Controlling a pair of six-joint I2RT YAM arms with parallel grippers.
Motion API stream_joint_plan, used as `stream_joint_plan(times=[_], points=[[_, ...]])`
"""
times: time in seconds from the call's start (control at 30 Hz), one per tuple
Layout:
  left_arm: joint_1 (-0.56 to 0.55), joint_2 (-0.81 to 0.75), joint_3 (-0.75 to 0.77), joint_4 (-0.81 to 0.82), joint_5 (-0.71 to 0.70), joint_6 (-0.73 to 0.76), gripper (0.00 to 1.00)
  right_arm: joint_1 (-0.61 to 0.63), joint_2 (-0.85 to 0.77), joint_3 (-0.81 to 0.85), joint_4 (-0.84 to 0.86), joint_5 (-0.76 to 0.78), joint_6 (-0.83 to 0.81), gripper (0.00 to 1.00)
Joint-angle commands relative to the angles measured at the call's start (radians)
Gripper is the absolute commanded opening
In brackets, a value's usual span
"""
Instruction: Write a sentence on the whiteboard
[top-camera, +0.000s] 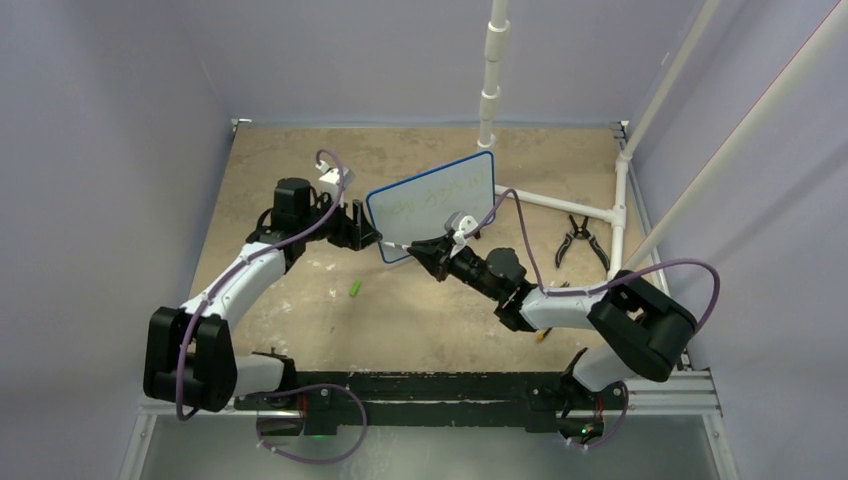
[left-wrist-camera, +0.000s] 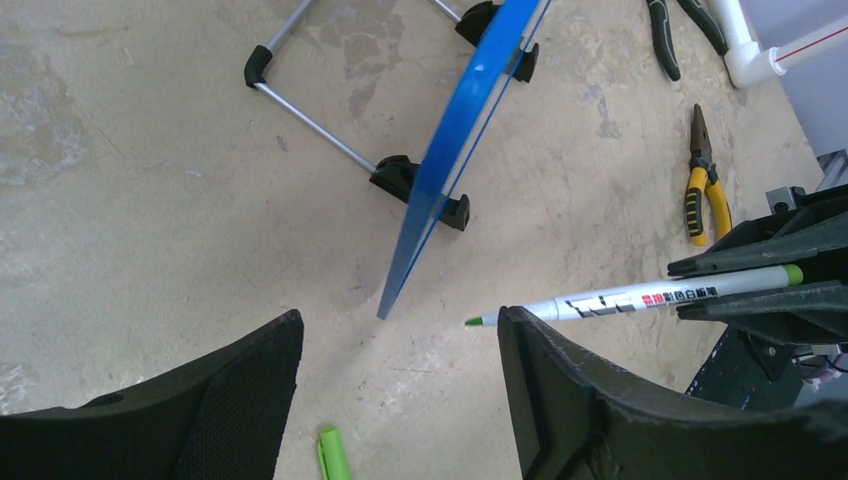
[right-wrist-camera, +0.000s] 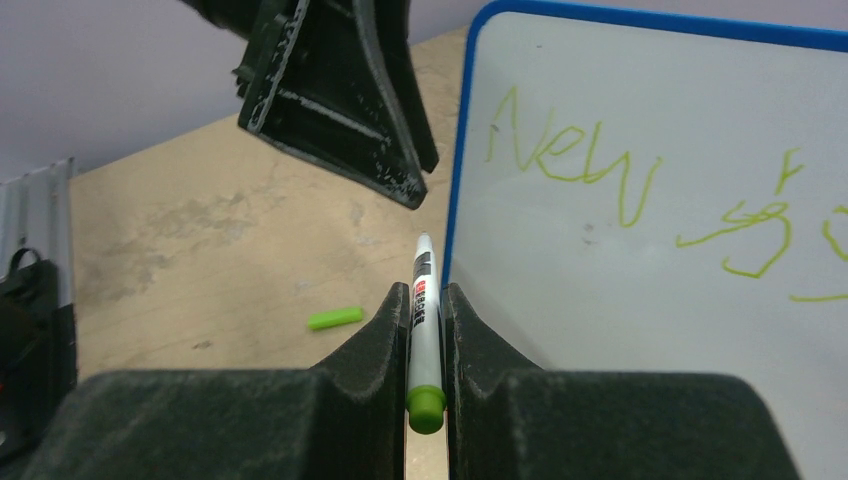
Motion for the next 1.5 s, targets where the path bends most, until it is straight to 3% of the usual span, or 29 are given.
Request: stream_joint_plan(times=[0.0,0.57,0.9,1.27,1.47], points=[[-0.012,0.047,0.056,0.085,0.003,-0.023,0.66,0.0,0.04,0.06,0.07,0.091,-0.022,0.0],[-0.045,0.119,0.097,0.075,-0.065,0.002,0.31,0.0,0.128,0.102,0.063,0.13,-0.023,0.0],[-0.06,0.118,0.097,0.062,-0.09,0.026,0.0,0.001,0.132,0.108,0.044,0.207,-0.018,0.0],[-0.07,0.101,0.095,0.055,-0.097,0.039,0.0,0.0,0.092,0.075,0.03,0.292,-0.018,0.0],[-0.072,0.094,0.094,0.055,-0.104,0.039,0.0,0.0,0.057,0.043,0.061,0.221,-0.03,0.0]])
